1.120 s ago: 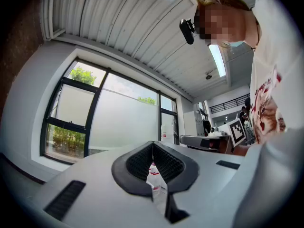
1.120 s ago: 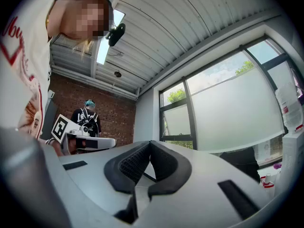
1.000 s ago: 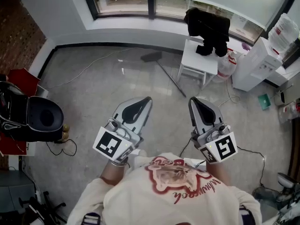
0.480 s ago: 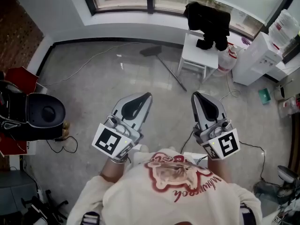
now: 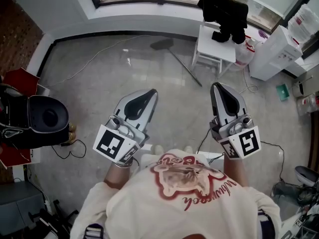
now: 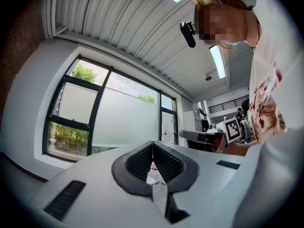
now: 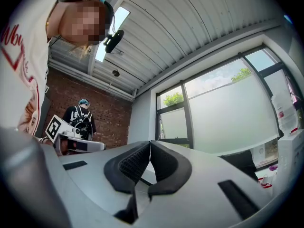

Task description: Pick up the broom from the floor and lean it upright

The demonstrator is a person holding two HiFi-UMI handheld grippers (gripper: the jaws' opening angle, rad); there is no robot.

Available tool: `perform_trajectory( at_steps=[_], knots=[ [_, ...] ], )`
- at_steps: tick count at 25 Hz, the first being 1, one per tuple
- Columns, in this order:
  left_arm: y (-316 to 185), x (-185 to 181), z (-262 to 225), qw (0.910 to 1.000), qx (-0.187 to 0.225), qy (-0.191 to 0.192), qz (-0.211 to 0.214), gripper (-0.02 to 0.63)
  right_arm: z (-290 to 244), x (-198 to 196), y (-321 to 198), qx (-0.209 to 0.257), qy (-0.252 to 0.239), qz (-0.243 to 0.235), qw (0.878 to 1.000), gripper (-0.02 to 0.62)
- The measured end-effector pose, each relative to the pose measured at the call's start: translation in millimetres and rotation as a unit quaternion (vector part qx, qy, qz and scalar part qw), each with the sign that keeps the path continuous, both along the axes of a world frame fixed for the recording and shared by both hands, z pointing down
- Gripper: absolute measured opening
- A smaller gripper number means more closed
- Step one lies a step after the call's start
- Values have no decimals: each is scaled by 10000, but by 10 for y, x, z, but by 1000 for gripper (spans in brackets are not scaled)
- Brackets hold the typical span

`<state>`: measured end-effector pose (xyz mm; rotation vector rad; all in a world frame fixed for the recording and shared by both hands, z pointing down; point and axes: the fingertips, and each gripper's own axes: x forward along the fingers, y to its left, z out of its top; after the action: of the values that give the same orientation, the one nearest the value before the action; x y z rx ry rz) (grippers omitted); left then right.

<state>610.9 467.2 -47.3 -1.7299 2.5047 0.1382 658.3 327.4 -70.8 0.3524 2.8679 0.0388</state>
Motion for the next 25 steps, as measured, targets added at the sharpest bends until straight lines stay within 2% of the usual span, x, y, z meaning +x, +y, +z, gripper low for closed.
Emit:
perform_trajectory(
  at_steps=[5,8,16,20,25],
  knots=[
    [314,-182,93,10000,-44,19,38,20,-31,-116,182,80,-168,260,9995,25],
    [369,-320,175,9999,-40,127,84,20,-1,-182,200,132,-98,395,9991,25],
    [-12,-782,233,9995,8,182,258,20,76,-551,-252,206,24,762,9969,25],
    [-311,-1235,287,9998,5,149,163,20,200,-1034,-556,345,-6,715,9968,25],
    [-925,-2195,286,9999,-71,-27,75,20,232,-2070,-1178,357,-163,544,9977,25]
  ],
)
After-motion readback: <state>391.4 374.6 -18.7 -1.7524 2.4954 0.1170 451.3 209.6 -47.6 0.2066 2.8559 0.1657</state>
